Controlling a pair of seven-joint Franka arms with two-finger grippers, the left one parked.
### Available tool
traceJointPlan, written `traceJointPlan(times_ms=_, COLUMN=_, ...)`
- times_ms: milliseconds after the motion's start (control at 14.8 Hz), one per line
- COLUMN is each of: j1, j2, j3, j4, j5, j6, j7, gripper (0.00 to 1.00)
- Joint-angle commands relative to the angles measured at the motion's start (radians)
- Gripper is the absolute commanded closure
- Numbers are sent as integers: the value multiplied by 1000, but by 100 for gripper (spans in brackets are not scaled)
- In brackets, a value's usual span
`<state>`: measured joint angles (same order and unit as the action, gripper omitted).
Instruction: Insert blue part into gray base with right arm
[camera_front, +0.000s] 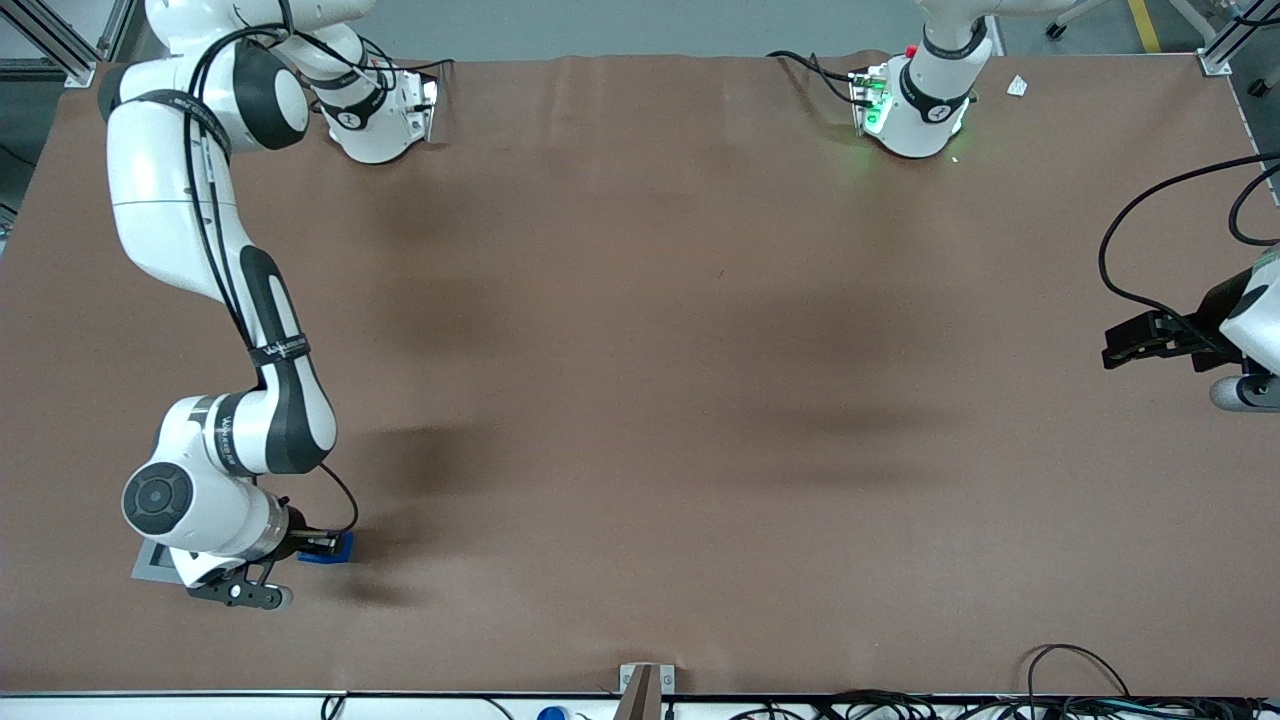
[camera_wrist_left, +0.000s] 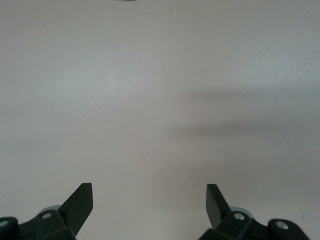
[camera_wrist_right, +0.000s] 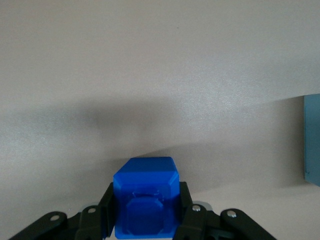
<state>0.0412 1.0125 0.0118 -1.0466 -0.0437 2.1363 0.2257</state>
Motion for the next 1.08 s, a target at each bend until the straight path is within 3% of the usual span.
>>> traceJointPlan(times_ms=0, j1=-9, j2=-14, j3=7, j4=-43, j5=-5, j6=8, j7=11, gripper=90)
traceJointPlan(times_ms=203, j1=-9, j2=-14, j3=7, j4=-43, j5=-5, j6=8, j7=15, gripper=66)
traceJointPlan(times_ms=405, j1=-9, j2=-14, j3=7, j4=-43, j5=-10, j6=8, j7=1, gripper=55)
traceJointPlan(times_ms=473, j1=-9, j2=-14, j3=8, j4=-43, j5=-8, j6=8, j7=4, gripper=21)
traceJointPlan(times_ms=1014, j1=-17, j2=-34, j3=10, j4=-41, j5=1, j6=25, j7=15, gripper=1)
